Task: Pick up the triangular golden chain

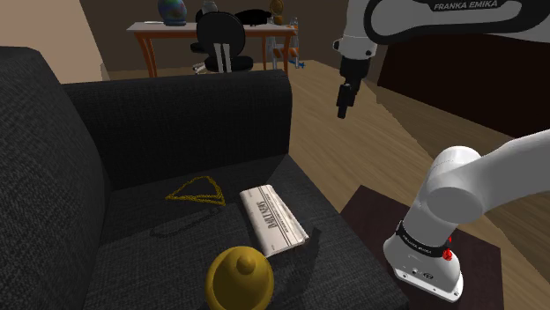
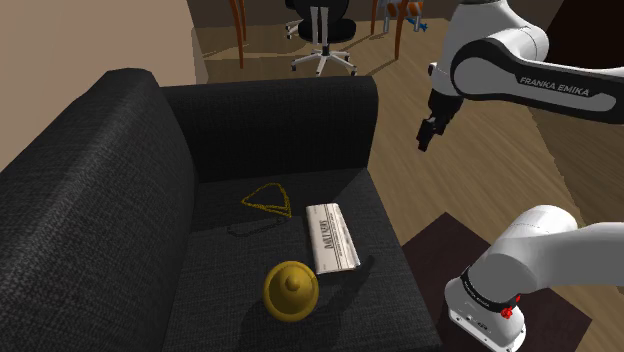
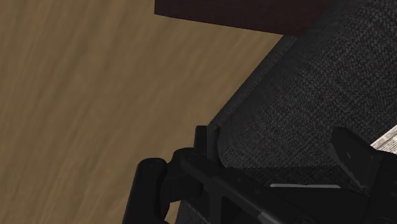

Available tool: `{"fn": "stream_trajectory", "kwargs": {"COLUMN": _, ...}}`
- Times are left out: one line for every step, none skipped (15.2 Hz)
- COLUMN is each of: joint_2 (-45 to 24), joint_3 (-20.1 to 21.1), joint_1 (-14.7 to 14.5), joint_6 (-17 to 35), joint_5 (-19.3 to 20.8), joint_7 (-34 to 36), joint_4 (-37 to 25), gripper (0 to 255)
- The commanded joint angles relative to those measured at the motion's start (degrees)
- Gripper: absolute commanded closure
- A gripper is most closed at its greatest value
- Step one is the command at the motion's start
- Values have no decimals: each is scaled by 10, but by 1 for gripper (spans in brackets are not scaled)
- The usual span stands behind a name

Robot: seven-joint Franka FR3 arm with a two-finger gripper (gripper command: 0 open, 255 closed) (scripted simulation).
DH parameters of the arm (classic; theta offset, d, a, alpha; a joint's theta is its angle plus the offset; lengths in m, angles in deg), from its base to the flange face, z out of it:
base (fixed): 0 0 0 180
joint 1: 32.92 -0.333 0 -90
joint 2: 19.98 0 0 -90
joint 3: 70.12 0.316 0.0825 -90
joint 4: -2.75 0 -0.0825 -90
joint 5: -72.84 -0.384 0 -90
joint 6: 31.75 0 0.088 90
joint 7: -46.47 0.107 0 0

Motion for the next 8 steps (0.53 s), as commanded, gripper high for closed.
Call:
{"fn": "stream_trajectory", "kwargs": {"joint_2": 0, "joint_3": 0, "joint_1": 0, "joint_6": 0, "joint_5": 0, "joint_7": 0, "joint_4": 0, "gripper": 0}}
{"fn": "stream_trajectory", "kwargs": {"joint_2": -9, "joint_3": 10, "joint_1": -4, "joint_6": 11, "joint_5": -7, "joint_7": 14, "joint_4": 2, "gripper": 0}}
{"fn": "stream_trajectory", "kwargs": {"joint_2": -19, "joint_3": 20, "joint_1": -8, "joint_6": 22, "joint_5": -14, "joint_7": 28, "joint_4": 2, "gripper": 0}}
{"fn": "stream_trajectory", "kwargs": {"joint_2": -30, "joint_3": 30, "joint_1": -12, "joint_6": 32, "joint_5": -21, "joint_7": 42, "joint_4": 2, "gripper": 0}}
{"fn": "stream_trajectory", "kwargs": {"joint_2": -42, "joint_3": 40, "joint_1": -15, "joint_6": 43, "joint_5": -27, "joint_7": 56, "joint_4": 2, "gripper": 0}}
{"fn": "stream_trajectory", "kwargs": {"joint_2": -54, "joint_3": 49, "joint_1": -19, "joint_6": 54, "joint_5": -33, "joint_7": 69, "joint_4": 0, "gripper": 0}}
{"fn": "stream_trajectory", "kwargs": {"joint_2": -67, "joint_3": 59, "joint_1": -22, "joint_6": 65, "joint_5": -38, "joint_7": 83, "joint_4": -2, "gripper": 0}}
{"fn": "stream_trajectory", "kwargs": {"joint_2": -80, "joint_3": 68, "joint_1": -26, "joint_6": 76, "joint_5": -43, "joint_7": 96, "joint_4": -5, "gripper": 0}}
